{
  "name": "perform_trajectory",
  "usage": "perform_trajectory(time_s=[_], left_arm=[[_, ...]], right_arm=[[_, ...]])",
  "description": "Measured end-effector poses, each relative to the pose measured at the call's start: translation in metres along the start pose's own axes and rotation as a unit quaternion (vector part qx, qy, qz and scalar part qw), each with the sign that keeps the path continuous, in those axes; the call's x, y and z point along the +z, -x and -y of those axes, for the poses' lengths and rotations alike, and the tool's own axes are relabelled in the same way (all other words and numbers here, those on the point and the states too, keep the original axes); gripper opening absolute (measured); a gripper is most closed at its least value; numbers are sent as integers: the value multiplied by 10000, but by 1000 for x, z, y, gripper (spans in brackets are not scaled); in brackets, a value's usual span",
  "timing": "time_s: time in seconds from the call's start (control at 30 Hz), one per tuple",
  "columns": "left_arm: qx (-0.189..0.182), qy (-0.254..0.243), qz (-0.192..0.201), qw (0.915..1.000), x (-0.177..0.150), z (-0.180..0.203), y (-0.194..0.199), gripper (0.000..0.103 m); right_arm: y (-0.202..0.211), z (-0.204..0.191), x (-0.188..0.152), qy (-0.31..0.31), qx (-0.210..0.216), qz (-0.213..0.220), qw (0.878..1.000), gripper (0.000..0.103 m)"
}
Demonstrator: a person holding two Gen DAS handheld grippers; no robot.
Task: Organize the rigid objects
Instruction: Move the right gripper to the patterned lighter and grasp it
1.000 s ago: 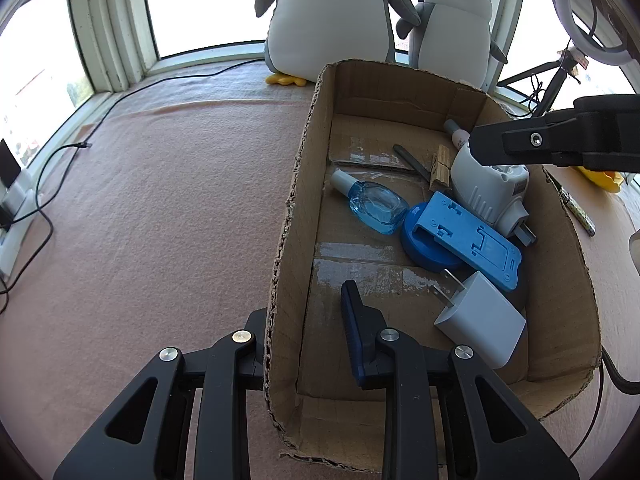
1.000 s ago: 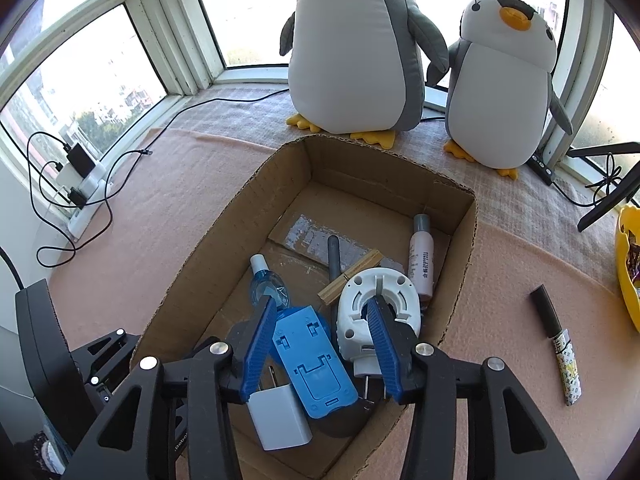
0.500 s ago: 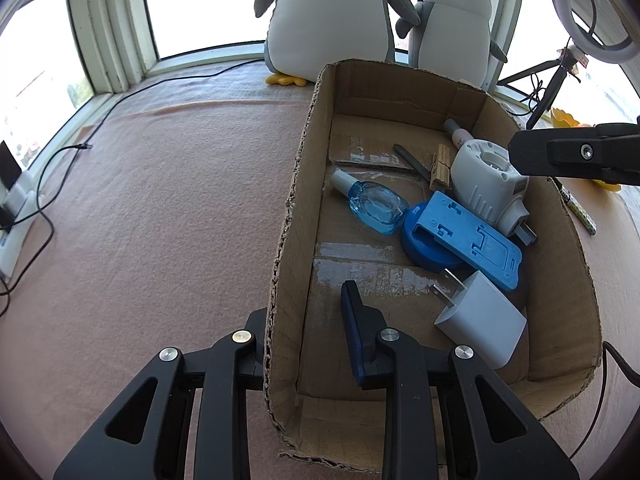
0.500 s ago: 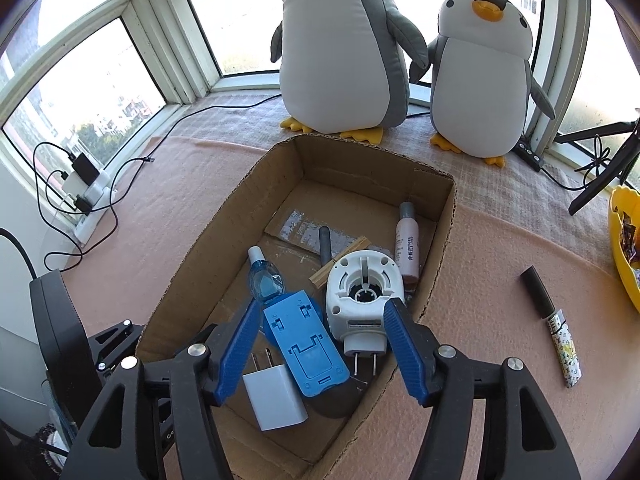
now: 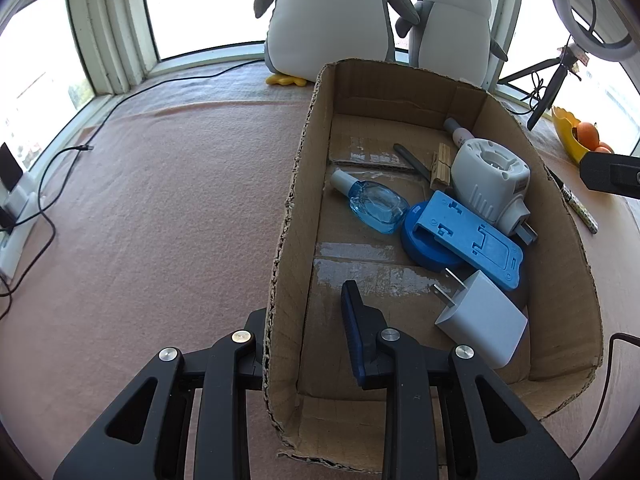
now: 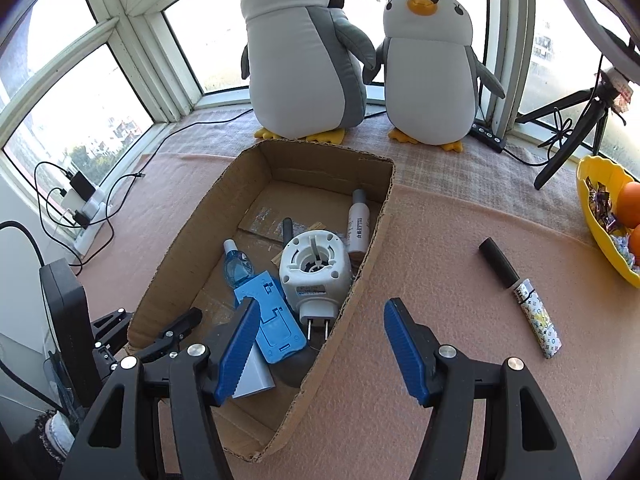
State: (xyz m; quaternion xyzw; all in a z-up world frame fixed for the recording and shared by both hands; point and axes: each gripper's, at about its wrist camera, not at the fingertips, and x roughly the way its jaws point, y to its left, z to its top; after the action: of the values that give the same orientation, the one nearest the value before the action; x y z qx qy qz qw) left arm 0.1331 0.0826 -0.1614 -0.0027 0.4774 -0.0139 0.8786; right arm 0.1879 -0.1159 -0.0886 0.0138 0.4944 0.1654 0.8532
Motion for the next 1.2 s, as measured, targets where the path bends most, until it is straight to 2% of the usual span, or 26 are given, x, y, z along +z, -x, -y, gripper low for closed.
perform_trajectory(time_s=[0.53,0.83,1.2], left_arm=[[36,-19,4,10000,-1,1,0,26],[54,-20,-1,10000,-1,1,0,27],[70,-26,-7,10000,-2,0,0,27]], right_arm=[[23,91,-18,-587,-540,117,9967,60],[12,141,-26,-603,-1072,-145,9923,60],[-21,165,-27,-470,-1202,-552,9901,60]])
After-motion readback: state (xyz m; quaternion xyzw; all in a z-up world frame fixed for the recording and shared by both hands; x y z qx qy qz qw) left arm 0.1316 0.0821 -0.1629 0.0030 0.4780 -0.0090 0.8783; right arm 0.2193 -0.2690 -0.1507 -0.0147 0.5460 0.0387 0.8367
